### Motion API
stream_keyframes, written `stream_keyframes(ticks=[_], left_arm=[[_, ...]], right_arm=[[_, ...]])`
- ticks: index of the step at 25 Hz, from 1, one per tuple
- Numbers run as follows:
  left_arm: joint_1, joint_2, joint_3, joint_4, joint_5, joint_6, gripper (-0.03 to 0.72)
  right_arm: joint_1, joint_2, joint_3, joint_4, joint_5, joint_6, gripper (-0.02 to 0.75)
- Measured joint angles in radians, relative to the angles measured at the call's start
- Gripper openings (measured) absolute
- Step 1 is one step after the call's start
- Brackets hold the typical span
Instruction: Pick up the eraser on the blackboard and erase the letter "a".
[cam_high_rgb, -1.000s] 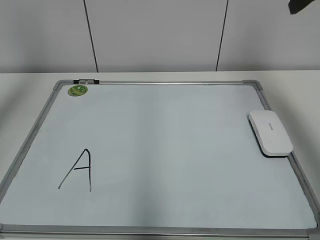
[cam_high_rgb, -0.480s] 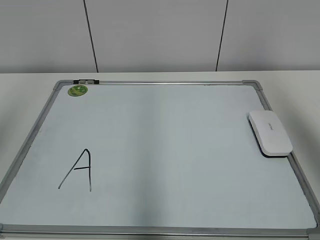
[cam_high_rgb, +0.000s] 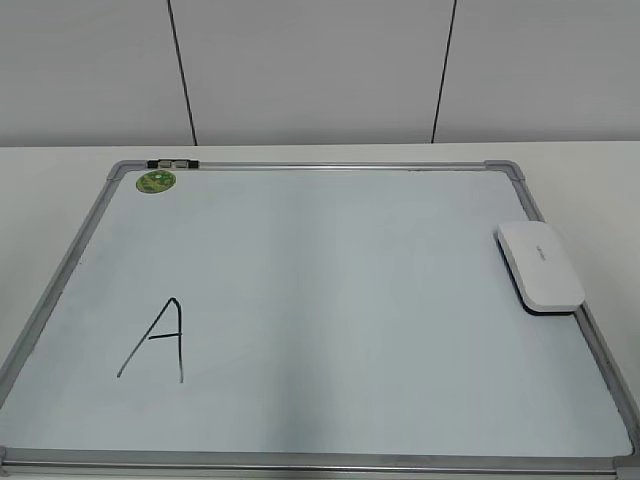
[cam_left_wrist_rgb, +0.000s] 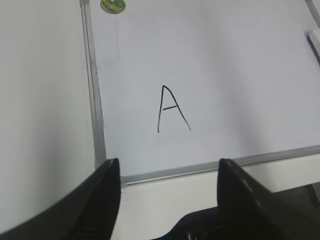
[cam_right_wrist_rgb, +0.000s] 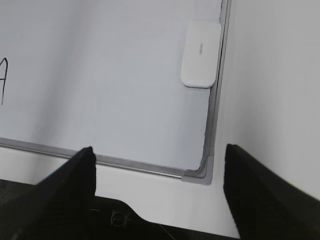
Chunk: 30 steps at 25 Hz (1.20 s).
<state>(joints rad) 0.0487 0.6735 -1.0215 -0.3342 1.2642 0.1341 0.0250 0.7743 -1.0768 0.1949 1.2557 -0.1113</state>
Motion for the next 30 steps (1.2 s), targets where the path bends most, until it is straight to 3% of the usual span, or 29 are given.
stream_keyframes(ticks=[10, 14, 25, 30], left_arm=[[-0.011, -0.222, 0.308, 0.040, -0.028, 0.000, 0.448], [-0.011, -0.262, 0.388, 0.101, -0.065, 0.000, 0.447], [-0.011, -0.270, 0.503, 0.154, -0.173, 0.000, 0.447], [-0.011, -0.270, 0.503, 0.204, -0.173, 0.000, 0.447]], right_arm=[[0.000, -0.340, 0.424, -0.003, -0.084, 0.002, 0.589], [0.007, -0.378, 0.513, -0.079, -0.115, 0.043, 0.589], [0.011, -0.386, 0.578, -0.252, -0.141, 0.190, 0.588], [0.011, -0.386, 0.588, -0.267, -0.130, 0.206, 0.588]])
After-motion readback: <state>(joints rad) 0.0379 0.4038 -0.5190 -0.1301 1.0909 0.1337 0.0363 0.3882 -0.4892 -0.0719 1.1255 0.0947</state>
